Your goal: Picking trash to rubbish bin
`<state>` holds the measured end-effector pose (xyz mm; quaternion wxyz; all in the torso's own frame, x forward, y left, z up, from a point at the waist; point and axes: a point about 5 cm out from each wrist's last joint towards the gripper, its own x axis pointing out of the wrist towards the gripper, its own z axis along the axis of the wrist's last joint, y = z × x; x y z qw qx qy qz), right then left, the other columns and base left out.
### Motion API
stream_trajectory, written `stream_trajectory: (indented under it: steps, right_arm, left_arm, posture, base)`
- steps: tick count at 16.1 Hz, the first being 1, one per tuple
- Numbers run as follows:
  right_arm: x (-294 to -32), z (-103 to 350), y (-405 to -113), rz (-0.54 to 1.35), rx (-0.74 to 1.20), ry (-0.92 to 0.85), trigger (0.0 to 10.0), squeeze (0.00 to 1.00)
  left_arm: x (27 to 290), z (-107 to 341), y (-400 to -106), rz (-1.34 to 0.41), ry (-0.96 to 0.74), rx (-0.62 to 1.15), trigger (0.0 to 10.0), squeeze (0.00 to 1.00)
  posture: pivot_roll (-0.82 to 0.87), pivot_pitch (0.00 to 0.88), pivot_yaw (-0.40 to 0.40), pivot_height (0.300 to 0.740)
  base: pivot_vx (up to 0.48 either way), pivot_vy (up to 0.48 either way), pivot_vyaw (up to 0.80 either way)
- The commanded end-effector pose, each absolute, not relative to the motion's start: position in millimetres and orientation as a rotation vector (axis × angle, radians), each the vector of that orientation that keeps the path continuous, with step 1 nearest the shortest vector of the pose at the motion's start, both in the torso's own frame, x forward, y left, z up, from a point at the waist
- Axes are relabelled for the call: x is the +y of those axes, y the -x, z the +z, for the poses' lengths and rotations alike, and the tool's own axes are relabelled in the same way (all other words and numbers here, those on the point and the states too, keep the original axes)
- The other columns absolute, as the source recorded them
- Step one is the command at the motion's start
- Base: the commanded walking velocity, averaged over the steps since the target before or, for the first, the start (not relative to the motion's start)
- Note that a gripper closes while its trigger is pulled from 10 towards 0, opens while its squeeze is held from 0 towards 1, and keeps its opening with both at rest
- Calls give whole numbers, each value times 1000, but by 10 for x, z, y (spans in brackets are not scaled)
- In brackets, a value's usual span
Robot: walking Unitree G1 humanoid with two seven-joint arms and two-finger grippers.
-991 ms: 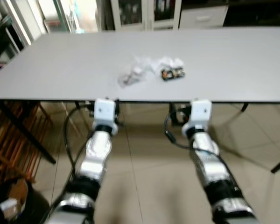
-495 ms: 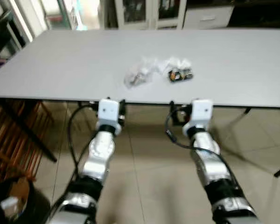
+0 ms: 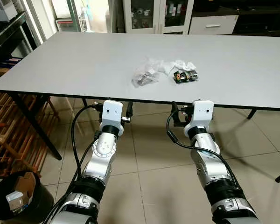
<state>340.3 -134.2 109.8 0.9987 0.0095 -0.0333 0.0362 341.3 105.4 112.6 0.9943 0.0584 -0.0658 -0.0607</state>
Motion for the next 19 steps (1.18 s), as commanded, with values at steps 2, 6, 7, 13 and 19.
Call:
stream_trajectory:
  steps: [2, 6, 7, 13, 19]
  right_arm:
    - [-1325, 1082, -3400, 83, -59, -21, 10000, 0]
    - [-1313, 1079, -3399, 87, -58, -21, 10000, 0]
    - [-1307, 1078, -3397, 89, -58, -22, 10000, 0]
    - [-1283, 1071, -3388, 94, -56, -24, 10000, 0]
    - [-1280, 1071, -3392, 98, -52, -24, 10000, 0]
  left_arm:
    - [1034, 1104, -3420, -146, -127, -111, 10000, 1000]
    - [1033, 1096, -3418, -148, -124, -107, 10000, 1000]
    - [1040, 1094, -3418, -142, -129, -107, 10000, 1000]
    - [1054, 1093, -3423, -117, -150, -104, 10000, 47]
    - [1083, 1126, -3442, -102, -112, -106, 10000, 0]
  posture:
    - [-74, 33, 50, 740]
    - [-75, 29, 52, 740]
    - [-77, 26, 54, 740]
    - [-79, 25, 58, 740]
    - [-73, 39, 53, 740]
  base:
    - [0, 0, 0]
    - [0, 0, 0]
    - [0, 0, 0]
    - [0, 0, 0]
    - [40, 0, 0]
